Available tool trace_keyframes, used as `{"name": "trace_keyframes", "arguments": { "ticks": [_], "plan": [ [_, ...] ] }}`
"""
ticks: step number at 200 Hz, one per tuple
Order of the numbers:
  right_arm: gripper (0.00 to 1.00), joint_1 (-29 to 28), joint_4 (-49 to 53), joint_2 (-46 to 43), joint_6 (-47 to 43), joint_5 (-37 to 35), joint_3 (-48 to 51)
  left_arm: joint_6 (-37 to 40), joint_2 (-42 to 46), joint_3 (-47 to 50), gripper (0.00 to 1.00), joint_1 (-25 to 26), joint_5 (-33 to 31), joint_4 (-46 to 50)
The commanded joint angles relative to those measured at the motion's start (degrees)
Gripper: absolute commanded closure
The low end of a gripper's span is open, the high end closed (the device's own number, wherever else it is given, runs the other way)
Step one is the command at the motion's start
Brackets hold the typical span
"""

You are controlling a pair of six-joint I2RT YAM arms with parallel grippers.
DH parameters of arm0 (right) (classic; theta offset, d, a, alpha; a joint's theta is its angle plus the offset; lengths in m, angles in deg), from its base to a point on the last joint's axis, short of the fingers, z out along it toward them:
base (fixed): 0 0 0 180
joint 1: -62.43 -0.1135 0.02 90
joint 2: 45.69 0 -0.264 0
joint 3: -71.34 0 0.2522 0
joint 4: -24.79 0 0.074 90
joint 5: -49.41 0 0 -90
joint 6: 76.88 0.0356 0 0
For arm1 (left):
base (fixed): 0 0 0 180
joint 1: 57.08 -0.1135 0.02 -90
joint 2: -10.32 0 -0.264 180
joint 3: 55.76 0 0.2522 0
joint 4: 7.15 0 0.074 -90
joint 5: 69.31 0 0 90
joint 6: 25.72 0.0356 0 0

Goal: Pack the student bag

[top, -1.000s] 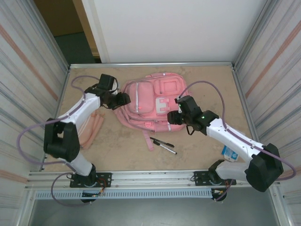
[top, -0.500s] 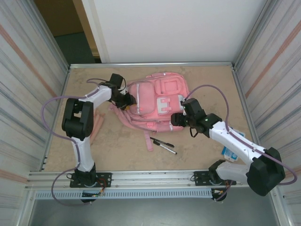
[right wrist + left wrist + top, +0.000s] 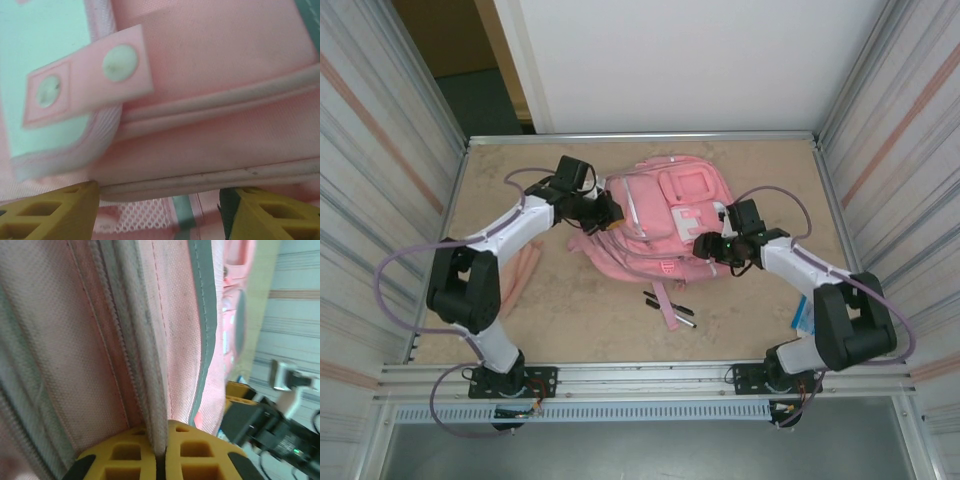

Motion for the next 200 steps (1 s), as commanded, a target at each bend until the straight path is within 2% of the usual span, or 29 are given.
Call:
{"name": "trace_keyframes", "arguments": {
  "ticks": [1, 17, 34, 48, 65, 105, 121, 166, 183, 200],
  "plan": [
    [0.36, 1.03, -5.7, 4.27, -3.04, 1.64, -2.94, -3.66, 4.65, -0.81, 1.0, 0.5, 4.36, -6.25],
    [0.35, 1.73, -7.22, 7.81, -4.0, 4.05, -4.25, -5.18, 5.24, -1.06, 1.0, 1.46, 4.44, -7.52],
    [0.35, 2.2, -8.98, 9.63, -5.41, 10.04, -4.82, -4.73, 5.45, -1.38, 1.0, 2.84, 3.57, -8.25],
    [0.35, 2.13, -10.31, 8.82, -6.71, 14.69, -4.74, -3.47, 5.46, -1.13, 1.0, 3.6, 1.74, -7.62],
    [0.34, 1.53, -9.04, 5.72, -9.4, 16.84, -4.7, -3.83, 5.28, -0.47, 1.0, 3.53, 0.53, -7.0],
    [0.34, -1.72, -2.76, -0.77, -17.79, 13.75, -3.38, -5.52, 5.43, -1.17, 1.0, 3.41, -1.16, -6.88],
    [0.35, -3.02, -1.13, -1.54, -19.77, 11.63, -2.94, -7.58, 5.63, -1.34, 1.0, 2.85, 0.22, -7.32],
    [0.37, -4.03, 1.59, -0.02, -21.54, 8.98, -3.8, -7.97, 6.08, -0.55, 1.0, 2.6, 1.15, -6.87],
    [0.37, -4.73, 1.68, -0.47, -21.31, 3.0, -3.27, -8.21, 5.76, -0.43, 1.0, 2.54, 1.53, -6.81],
    [0.35, -4.5, 2.19, -1.19, -22.15, 3.45, -2.65, -9.54, 5.98, 0.12, 1.0, 2.51, 1.54, -7.67]
  ]
}}
